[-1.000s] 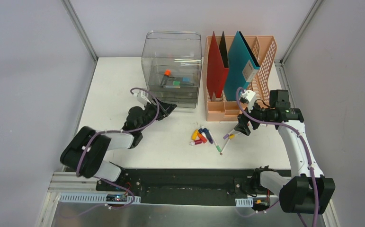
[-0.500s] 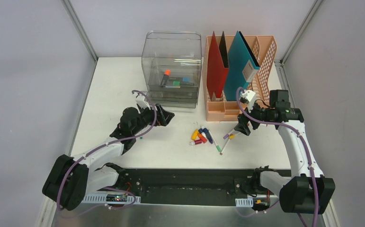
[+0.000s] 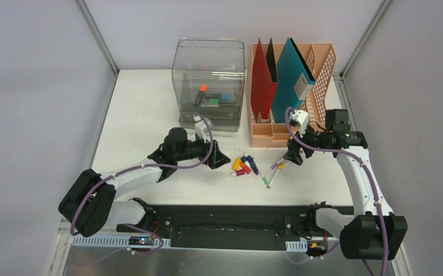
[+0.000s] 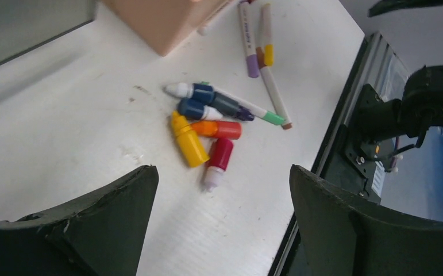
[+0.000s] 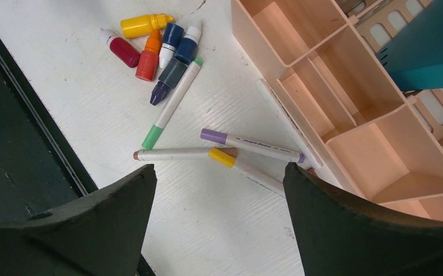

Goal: Organize the desk
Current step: Pick up the stationery from the center of the board.

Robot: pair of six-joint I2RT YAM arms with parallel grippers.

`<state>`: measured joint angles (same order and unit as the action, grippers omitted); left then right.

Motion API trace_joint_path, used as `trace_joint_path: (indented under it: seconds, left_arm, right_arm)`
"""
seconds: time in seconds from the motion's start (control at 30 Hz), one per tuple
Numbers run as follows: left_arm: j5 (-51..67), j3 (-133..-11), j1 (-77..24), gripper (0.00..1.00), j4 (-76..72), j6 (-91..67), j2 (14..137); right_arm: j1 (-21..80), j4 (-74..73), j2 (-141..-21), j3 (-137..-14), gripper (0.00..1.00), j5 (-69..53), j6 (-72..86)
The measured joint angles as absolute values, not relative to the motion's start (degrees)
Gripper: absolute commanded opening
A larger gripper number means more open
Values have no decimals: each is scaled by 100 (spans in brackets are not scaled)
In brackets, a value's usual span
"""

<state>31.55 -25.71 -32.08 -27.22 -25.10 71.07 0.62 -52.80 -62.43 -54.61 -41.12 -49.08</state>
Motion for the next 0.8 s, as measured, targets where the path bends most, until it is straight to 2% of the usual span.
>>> trace_joint_path:
  seconds: [0.2,0.47,0.8]
  left_arm:
    - [2305,-3616,-4318,77,-1533,-1667,7417]
    - [825,-4278,-4980,75,-473,-1382,8147]
    - [-246,-5070,-5408,60,84,-1437,9402]
  right_arm:
    - [62,-5280,-6243,-5461,84,-4112,-4915]
    - [64,-5280,-6243,-5461,84,-4115,-4917]
    - [64,-5280,-6246,-5459,84,-4115,-4917]
